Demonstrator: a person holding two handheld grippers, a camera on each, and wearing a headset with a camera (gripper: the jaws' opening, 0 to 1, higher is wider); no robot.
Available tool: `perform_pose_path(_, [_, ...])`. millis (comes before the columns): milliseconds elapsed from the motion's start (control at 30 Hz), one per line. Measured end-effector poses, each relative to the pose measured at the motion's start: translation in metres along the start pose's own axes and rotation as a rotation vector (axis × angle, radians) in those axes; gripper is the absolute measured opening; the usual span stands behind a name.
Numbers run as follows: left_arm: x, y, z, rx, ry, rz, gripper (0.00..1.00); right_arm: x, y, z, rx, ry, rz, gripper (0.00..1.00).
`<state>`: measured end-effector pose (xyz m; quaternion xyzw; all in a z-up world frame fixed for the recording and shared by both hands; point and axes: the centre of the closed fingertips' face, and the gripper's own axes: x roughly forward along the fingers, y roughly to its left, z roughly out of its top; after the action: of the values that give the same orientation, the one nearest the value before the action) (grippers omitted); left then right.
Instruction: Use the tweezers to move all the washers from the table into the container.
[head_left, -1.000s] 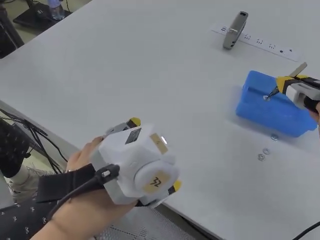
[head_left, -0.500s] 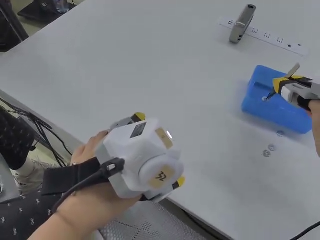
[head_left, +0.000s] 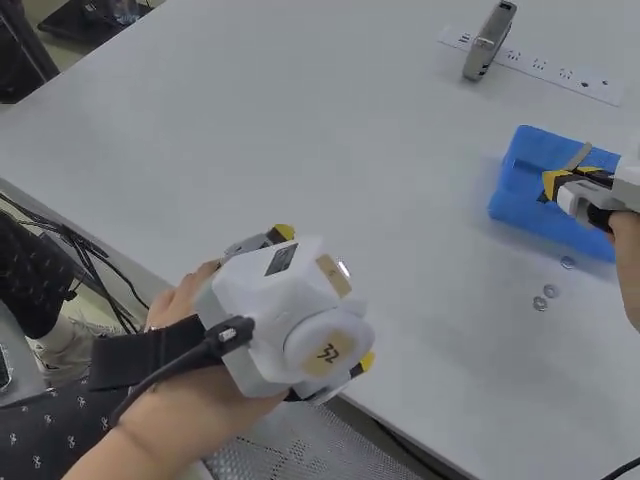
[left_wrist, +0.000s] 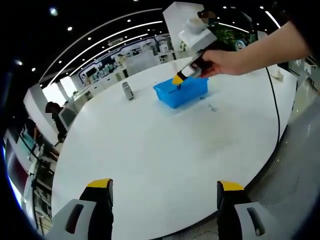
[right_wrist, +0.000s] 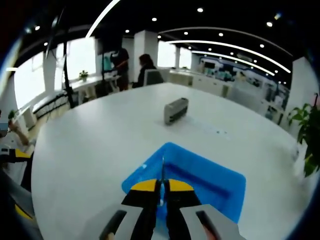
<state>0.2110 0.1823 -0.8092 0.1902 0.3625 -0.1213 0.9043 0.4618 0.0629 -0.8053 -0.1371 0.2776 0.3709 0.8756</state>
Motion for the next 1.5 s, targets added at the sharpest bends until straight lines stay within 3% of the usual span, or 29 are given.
perform_pose_path(467, [0.001, -0.001, -0.001, 0.003, 0.001, -0.005, 0.87, -0.006, 0.004, -0.004, -0.071, 0.013, -0.007, 0.02])
perform_pose_path(767, [0.0, 0.002, -0.001, 0.015, 0.007, 0.013, 0.86, -0.018, -0.007, 0.0, 0.028, -0.025, -0.028, 0.03])
perform_pose_path(967, [-0.001, 0.002, 0.0, 0.012, 0.0, 0.013, 0.86, -0.035, -0.009, 0.017, 0.065, -0.079, -0.03, 0.03])
perform_pose_path(1167, [-0.002, 0.002, 0.001, 0.007, -0.008, 0.013, 0.86, -0.055, -0.003, 0.039, 0.042, -0.139, -0.021, 0.03])
perform_pose_path(1500, [-0.002, 0.002, 0.002, 0.005, -0.013, 0.013, 0.86, -0.089, 0.006, 0.058, 0.044, -0.216, -0.003, 0.03])
